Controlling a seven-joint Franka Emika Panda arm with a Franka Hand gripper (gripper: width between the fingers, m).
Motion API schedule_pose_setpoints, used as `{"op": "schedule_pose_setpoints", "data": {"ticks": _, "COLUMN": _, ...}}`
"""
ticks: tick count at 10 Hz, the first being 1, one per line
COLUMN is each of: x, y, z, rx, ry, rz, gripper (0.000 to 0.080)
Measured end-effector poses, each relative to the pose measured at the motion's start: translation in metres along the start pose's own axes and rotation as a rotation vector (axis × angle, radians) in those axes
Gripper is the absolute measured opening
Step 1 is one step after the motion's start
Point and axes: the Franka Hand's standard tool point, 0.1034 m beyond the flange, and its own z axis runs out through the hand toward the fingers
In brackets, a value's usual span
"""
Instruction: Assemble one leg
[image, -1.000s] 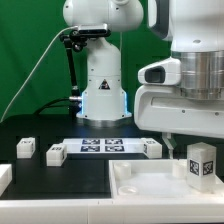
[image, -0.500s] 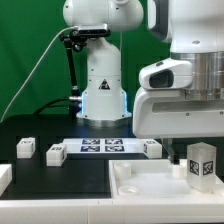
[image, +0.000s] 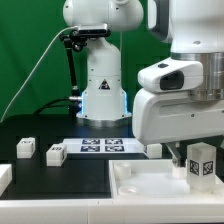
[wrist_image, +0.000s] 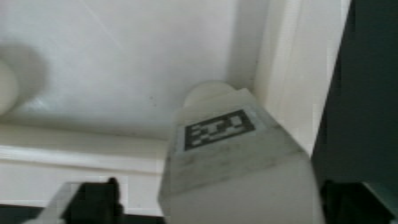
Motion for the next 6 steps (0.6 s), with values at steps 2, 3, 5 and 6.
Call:
{"op": "schedule_pose_setpoints", "data": {"ticks": 2, "x": 0.0000, "y": 0.0001, "z": 0.0000, "rx": 0.000, "ry": 0.000, "rz": 0.001, "gripper": 0.0399}}
{"op": "schedule_pose_setpoints", "data": {"ticks": 3, "x": 0.0000, "y": 0.0001, "z": 0.0001, "rx": 0.000, "ry": 0.000, "rz": 0.032, "gripper": 0.0288}}
{"op": "schedule_pose_setpoints", "data": {"ticks": 5, "x": 0.0001, "y": -0.0006, "z": 0.0006, "rx": 0.005, "ry": -0.001, "rz": 0.133, "gripper": 0.0288}}
{"op": "schedule_pose_setpoints", "data": {"ticks": 6, "x": 0.0009, "y": 0.0001, "z": 0.0011, "rx": 0.007, "ry": -0.001, "rz": 0.256, "gripper": 0.0288}}
